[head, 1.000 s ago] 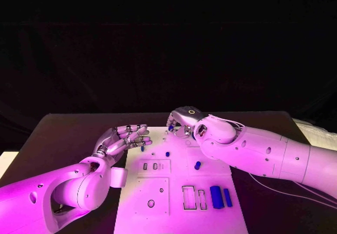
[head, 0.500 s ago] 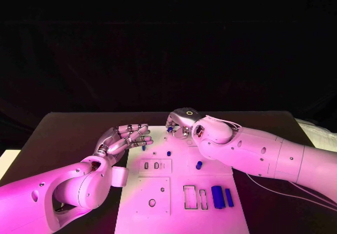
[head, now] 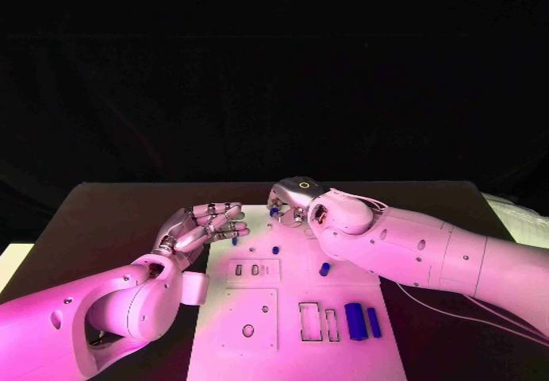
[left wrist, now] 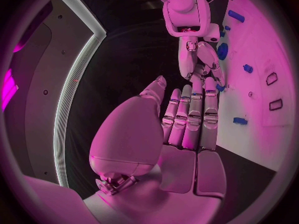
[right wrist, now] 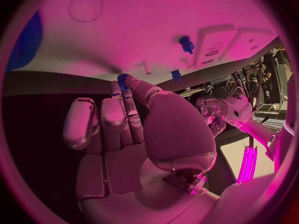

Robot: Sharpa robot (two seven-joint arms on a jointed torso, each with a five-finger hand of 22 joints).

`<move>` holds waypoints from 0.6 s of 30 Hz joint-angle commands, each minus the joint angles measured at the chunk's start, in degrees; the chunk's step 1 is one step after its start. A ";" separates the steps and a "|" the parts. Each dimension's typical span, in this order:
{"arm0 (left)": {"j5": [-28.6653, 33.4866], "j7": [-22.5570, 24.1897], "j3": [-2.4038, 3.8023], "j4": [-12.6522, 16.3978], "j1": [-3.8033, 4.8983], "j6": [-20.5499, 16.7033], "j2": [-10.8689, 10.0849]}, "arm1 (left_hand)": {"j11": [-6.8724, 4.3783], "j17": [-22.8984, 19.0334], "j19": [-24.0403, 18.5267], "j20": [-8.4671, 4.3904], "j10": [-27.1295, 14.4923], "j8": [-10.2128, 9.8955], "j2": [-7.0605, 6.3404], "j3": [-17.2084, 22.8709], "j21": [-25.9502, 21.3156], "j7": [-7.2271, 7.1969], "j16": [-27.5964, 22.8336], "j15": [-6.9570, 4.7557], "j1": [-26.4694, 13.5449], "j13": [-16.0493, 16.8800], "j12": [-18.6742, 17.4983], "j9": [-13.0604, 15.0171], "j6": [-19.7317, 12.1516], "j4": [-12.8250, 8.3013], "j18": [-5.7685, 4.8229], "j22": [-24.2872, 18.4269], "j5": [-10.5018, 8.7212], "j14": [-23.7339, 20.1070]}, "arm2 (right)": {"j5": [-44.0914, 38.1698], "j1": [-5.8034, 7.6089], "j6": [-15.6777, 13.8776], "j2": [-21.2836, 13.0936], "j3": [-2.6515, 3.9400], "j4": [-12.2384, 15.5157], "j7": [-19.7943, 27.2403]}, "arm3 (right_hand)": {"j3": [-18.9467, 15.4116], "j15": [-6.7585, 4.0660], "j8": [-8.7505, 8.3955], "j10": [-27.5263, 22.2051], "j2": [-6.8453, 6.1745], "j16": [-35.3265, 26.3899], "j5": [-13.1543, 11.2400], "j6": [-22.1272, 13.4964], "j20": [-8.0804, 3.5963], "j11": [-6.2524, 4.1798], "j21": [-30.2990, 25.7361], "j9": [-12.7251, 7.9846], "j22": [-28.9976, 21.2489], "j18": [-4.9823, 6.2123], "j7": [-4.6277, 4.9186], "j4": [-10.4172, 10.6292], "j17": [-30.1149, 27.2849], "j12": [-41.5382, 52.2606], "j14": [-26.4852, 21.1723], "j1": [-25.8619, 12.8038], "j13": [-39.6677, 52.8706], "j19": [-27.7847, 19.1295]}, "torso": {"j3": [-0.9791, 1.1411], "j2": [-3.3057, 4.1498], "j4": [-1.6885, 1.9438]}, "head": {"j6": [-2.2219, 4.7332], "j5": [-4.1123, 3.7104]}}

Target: Assemble the parts on the task board

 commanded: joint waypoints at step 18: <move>0.03 -0.04 0.05 0.02 0.19 1.37 -0.33 | 0.30 0.12 0.48 0.11 -0.25 -0.45 0.05 -0.08 -0.47 0.34 -0.47 0.22 -0.01 -0.14 -0.47 -0.11 -0.08 -0.56 0.63 -0.11 -0.38 0.30 | -0.03 -0.20 -1.27 -2.34 -0.09 2.29 -1.30 | -5.40 2.75 0.02 -14.28 -3.85 -2.54 -0.80 -9.72 2.67 2.19 -3.90 -1.37 -7.35 0.41 1.25 2.52 -5.18 0.82 -0.41 -0.85 -0.01 -3.83 | 0.04 0.06 -0.06 | -0.10 0.04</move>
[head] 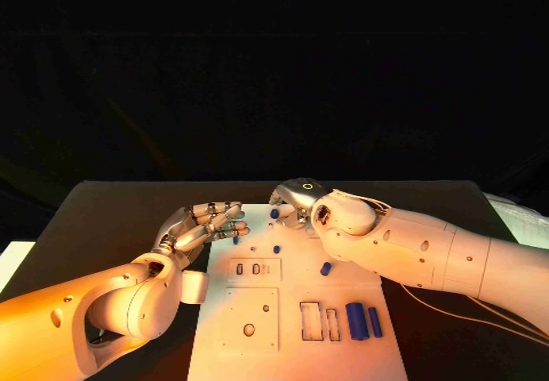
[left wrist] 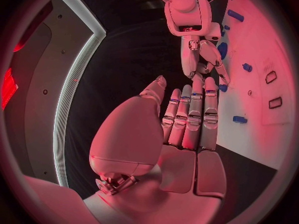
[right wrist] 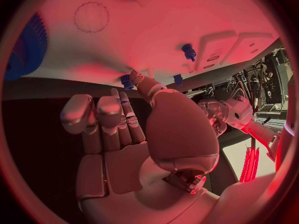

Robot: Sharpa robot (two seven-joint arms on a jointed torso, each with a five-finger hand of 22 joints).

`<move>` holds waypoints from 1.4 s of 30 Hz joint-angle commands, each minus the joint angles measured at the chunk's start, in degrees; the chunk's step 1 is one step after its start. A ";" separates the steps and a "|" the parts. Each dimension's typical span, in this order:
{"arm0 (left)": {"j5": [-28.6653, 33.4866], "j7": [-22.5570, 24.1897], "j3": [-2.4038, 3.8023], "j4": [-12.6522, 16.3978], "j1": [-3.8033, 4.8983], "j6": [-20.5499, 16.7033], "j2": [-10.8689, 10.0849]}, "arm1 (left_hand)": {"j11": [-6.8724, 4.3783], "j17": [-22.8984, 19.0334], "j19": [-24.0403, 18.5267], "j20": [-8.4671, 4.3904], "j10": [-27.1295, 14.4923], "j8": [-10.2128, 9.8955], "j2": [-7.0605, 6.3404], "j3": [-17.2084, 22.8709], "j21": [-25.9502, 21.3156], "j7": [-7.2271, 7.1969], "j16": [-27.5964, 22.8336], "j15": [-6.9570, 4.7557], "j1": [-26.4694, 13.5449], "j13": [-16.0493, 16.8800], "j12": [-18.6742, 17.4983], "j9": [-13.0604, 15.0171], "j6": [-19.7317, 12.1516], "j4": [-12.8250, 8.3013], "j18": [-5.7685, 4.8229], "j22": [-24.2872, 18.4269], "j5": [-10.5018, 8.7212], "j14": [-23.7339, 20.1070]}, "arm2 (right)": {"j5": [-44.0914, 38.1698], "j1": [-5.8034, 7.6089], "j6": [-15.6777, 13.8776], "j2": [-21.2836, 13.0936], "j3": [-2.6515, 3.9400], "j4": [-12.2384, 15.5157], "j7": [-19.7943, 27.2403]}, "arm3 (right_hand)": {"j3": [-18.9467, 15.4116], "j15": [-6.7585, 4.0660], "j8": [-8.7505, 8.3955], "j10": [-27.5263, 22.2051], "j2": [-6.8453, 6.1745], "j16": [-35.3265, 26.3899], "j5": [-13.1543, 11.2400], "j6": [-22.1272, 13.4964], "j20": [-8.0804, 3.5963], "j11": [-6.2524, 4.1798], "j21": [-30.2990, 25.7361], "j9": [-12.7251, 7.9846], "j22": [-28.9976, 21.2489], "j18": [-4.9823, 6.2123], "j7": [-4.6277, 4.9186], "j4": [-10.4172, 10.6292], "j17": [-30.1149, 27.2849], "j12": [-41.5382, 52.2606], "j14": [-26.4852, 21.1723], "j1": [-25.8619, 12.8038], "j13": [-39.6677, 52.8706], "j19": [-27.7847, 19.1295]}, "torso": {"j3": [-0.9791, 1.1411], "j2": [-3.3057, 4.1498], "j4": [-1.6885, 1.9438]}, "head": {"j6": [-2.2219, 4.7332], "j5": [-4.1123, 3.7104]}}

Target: Assemble the parts on the task board

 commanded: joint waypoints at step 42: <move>0.23 -0.11 0.01 -1.76 0.04 2.20 0.46 | 0.18 0.22 0.59 0.14 -0.12 -0.38 0.32 0.08 -0.54 0.04 -0.57 0.23 0.07 -0.12 -0.54 -0.05 0.01 -0.80 0.64 -0.13 -0.36 0.29 | 15.71 0.08 6.51 -15.07 1.59 8.82 -8.76 | -18.49 -2.37 0.75 27.66 0.06 21.39 6.91 0.17 -2.29 -3.37 13.14 0.40 22.63 -3.54 -0.44 13.10 33.42 74.70 4.12 3.79 75.46 8.68 | 0.67 -1.14 -2.16 | -0.57 0.33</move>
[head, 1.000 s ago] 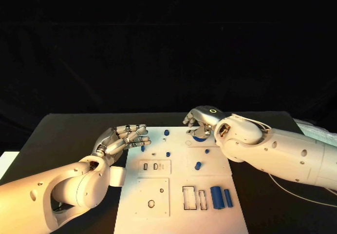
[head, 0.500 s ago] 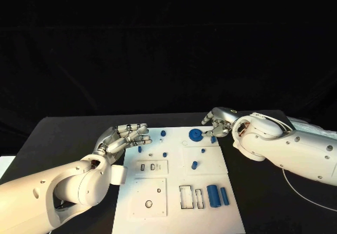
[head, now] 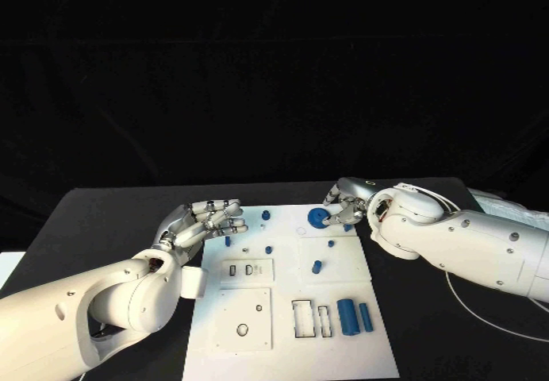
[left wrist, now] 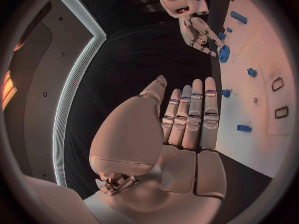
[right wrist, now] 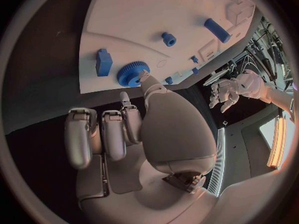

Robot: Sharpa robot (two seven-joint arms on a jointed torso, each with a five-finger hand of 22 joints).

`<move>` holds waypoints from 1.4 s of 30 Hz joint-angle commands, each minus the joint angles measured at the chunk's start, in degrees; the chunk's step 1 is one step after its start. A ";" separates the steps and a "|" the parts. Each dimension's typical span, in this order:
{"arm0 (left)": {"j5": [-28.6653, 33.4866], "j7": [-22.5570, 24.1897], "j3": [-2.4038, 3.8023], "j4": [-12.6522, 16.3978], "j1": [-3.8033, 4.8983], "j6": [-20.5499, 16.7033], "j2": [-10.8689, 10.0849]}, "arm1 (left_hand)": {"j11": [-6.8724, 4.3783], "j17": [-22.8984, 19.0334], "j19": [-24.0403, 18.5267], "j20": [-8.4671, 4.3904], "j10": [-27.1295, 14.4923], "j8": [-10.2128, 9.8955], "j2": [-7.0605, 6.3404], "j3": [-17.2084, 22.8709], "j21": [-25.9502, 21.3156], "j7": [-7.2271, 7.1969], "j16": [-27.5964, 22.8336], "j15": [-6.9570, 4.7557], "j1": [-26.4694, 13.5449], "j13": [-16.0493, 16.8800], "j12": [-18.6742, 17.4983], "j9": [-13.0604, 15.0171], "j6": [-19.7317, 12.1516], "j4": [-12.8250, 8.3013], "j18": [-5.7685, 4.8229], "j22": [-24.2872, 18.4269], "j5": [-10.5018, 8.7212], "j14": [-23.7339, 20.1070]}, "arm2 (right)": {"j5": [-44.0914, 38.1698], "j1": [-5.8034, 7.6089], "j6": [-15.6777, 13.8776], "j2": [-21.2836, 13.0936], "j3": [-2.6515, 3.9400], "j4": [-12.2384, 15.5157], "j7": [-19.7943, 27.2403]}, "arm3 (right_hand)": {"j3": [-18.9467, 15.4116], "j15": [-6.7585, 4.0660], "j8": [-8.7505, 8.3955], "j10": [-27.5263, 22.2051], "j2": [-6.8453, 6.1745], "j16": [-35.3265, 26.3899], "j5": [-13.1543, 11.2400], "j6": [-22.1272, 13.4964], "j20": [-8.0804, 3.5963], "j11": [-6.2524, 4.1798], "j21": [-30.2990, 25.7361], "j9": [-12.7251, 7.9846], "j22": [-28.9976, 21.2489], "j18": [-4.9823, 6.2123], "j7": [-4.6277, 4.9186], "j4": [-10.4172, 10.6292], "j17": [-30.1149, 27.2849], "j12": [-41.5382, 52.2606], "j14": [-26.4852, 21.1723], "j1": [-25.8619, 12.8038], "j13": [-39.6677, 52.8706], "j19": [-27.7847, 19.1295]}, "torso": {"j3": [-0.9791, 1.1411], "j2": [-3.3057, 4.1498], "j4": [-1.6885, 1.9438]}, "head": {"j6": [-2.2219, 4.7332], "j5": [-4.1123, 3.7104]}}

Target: Assemble the parts on the task board

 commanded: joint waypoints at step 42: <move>0.11 -0.07 0.05 -0.12 0.05 1.55 0.17 | -0.06 0.17 0.45 -0.07 0.18 -0.46 0.45 -0.02 -0.50 0.00 -0.36 0.20 0.21 -0.10 -0.51 -0.06 0.09 -0.58 0.67 -0.10 -0.35 0.29 | -10.22 -1.33 -8.56 2.24 -0.11 3.29 -0.99 | 6.75 -1.85 3.78 3.92 6.06 1.68 -0.78 11.21 -1.64 -2.77 2.32 2.04 6.58 -1.69 -3.00 -4.63 6.26 6.46 4.37 5.15 10.48 2.39 | 0.06 0.00 0.13 | -0.57 0.03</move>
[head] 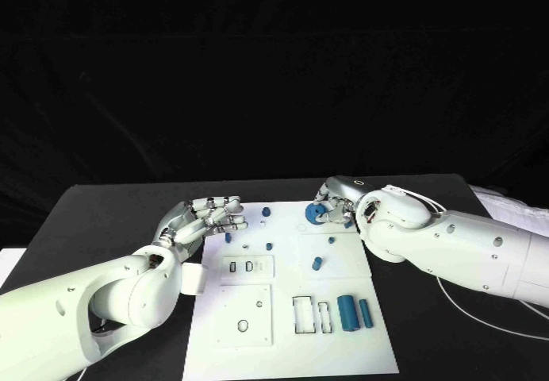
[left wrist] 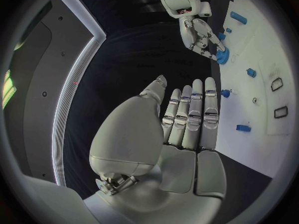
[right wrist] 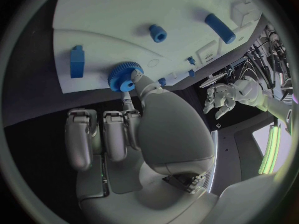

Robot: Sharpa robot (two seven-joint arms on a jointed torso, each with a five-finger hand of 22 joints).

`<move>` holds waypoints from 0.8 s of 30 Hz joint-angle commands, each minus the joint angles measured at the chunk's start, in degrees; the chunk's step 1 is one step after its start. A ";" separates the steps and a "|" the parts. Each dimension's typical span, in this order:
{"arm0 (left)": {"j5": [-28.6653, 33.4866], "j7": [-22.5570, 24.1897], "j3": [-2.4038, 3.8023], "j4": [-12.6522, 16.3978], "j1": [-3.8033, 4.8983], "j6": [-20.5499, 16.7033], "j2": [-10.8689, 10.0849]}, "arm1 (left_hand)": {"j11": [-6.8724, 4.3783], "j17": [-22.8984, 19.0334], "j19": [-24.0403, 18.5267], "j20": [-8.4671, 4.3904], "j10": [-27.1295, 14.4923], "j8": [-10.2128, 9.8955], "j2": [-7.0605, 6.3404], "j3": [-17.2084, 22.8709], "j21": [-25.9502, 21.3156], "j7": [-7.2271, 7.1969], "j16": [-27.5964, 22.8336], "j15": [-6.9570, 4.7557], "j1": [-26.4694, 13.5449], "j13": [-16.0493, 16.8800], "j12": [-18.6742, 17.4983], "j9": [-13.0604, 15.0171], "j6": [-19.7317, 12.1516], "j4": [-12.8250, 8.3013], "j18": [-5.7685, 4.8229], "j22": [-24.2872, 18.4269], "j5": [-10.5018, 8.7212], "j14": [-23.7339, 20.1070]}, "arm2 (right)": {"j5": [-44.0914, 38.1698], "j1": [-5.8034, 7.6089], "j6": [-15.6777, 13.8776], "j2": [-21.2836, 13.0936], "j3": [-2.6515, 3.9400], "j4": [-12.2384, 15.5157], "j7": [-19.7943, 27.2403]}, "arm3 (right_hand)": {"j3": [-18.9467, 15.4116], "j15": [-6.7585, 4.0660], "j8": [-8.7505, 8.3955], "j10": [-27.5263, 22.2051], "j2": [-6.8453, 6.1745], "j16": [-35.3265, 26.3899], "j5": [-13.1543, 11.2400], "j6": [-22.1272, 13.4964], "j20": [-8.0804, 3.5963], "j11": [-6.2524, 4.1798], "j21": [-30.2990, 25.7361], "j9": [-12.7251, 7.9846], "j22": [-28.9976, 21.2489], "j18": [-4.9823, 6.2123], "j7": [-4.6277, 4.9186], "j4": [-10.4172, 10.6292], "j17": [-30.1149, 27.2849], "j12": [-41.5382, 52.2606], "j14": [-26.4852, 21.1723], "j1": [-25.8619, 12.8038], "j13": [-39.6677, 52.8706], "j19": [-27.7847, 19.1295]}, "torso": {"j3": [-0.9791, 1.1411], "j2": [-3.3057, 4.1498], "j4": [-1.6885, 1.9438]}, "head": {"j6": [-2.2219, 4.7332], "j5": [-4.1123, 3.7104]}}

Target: Assemble the parts on the task board

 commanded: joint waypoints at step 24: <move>0.07 0.07 0.04 -0.04 0.05 1.35 0.44 | -0.04 0.22 0.61 -0.10 0.24 -0.55 0.82 0.31 -0.71 0.01 -0.80 0.20 0.86 -0.14 -0.83 -0.10 0.08 -1.08 0.66 -0.07 -0.33 0.28 | -4.54 -1.43 -2.99 11.16 -0.78 -0.10 -0.87 | 0.97 -0.30 -0.04 2.84 0.39 0.34 3.11 4.16 -0.50 -0.19 0.32 1.39 6.52 -1.03 -1.86 0.67 6.26 -0.56 4.46 -2.67 10.12 2.23 | -0.15 0.09 0.40 | -0.52 1.50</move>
